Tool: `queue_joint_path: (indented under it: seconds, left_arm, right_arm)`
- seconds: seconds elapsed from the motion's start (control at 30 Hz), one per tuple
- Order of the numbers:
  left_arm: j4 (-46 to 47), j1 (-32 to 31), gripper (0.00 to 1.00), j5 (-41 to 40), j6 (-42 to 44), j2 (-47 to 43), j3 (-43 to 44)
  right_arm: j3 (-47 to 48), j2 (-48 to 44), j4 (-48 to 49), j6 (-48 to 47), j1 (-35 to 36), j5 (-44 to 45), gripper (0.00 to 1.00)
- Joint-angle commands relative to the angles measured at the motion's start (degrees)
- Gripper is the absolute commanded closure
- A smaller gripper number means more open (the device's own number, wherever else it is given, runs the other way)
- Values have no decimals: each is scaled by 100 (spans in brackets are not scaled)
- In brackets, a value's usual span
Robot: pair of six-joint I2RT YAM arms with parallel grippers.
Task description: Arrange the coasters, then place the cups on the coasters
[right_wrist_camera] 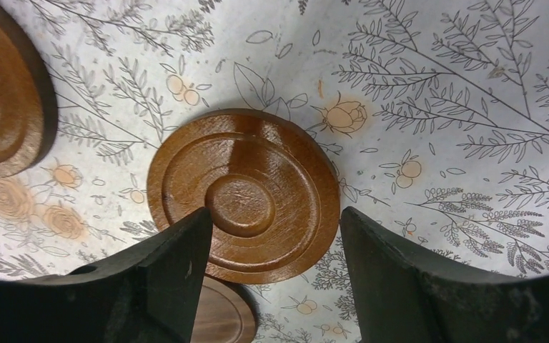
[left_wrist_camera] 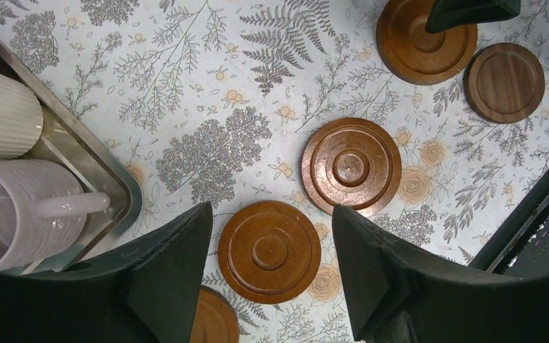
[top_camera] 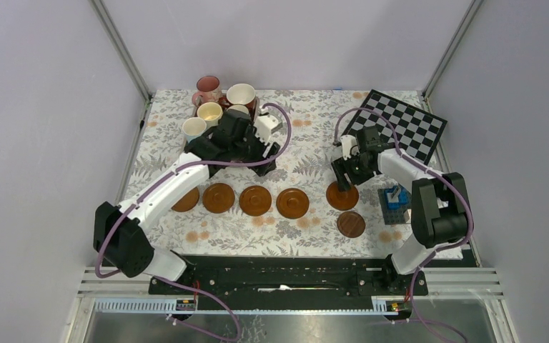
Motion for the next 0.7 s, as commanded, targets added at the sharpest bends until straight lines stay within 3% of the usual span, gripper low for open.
queue_joint_path:
  seconds: [0.0,0.37,0.67]
  left_arm:
    - [4,139,32,194,-89,-269,-80]
    - [20,269,32,258,-133,-452,-154]
    - [55,297,32,291,-148,-465,-182]
  right_arm:
    - [173,188,-75,-196,69,223,28]
    - [53,559,-40,-377,326,101,47]
    - [-98,399,-28,-443,623,10,52]
